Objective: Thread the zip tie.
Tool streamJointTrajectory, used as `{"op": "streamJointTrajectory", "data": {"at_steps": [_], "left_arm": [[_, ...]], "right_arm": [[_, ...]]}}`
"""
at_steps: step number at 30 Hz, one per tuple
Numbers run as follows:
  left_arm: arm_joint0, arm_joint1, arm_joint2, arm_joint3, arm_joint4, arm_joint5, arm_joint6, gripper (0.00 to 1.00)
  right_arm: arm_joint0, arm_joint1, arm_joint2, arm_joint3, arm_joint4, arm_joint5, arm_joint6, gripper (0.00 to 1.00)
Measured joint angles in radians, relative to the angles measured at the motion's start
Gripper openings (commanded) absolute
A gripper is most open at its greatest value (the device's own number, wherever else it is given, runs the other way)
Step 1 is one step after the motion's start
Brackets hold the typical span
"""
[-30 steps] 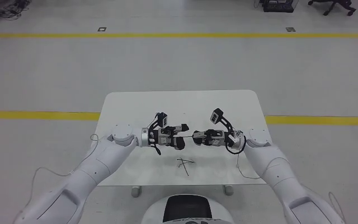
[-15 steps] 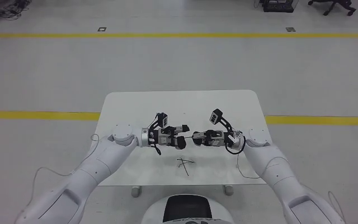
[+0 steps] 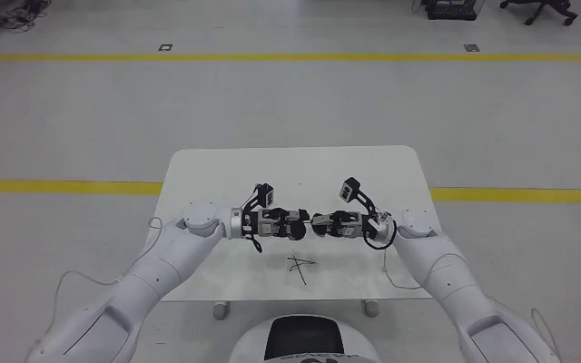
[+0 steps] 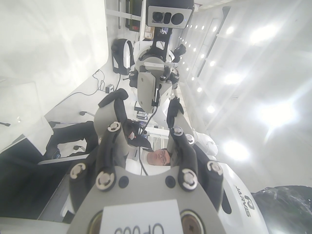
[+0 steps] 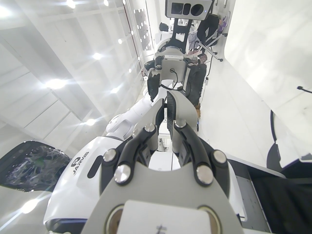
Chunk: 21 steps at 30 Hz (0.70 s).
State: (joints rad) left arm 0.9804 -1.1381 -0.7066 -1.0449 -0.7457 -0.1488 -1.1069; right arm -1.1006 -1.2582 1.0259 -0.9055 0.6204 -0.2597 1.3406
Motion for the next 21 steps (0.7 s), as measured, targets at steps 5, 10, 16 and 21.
{"op": "streamJointTrajectory", "data": {"at_steps": [5,10,16,21], "left_arm": [[0.003,-0.001,-0.005,0.004,-0.013,-0.007,-0.013,0.29],[0.001,-0.002,-0.015,0.018,-0.034,-0.006,-0.037,0.27],[0.000,-0.004,-0.020,0.027,-0.045,-0.009,-0.053,0.19],[0.002,-0.005,-0.025,0.029,-0.057,-0.015,-0.069,0.18]], "right_arm": [[0.002,0.000,-0.002,0.006,0.000,0.003,-0.003,0.00],[0.002,0.001,0.000,0.011,0.011,0.001,0.010,0.00],[0.004,0.002,0.000,0.019,0.014,0.001,0.023,0.00],[0.010,0.001,-0.008,0.027,0.005,0.006,0.023,0.00]]}}
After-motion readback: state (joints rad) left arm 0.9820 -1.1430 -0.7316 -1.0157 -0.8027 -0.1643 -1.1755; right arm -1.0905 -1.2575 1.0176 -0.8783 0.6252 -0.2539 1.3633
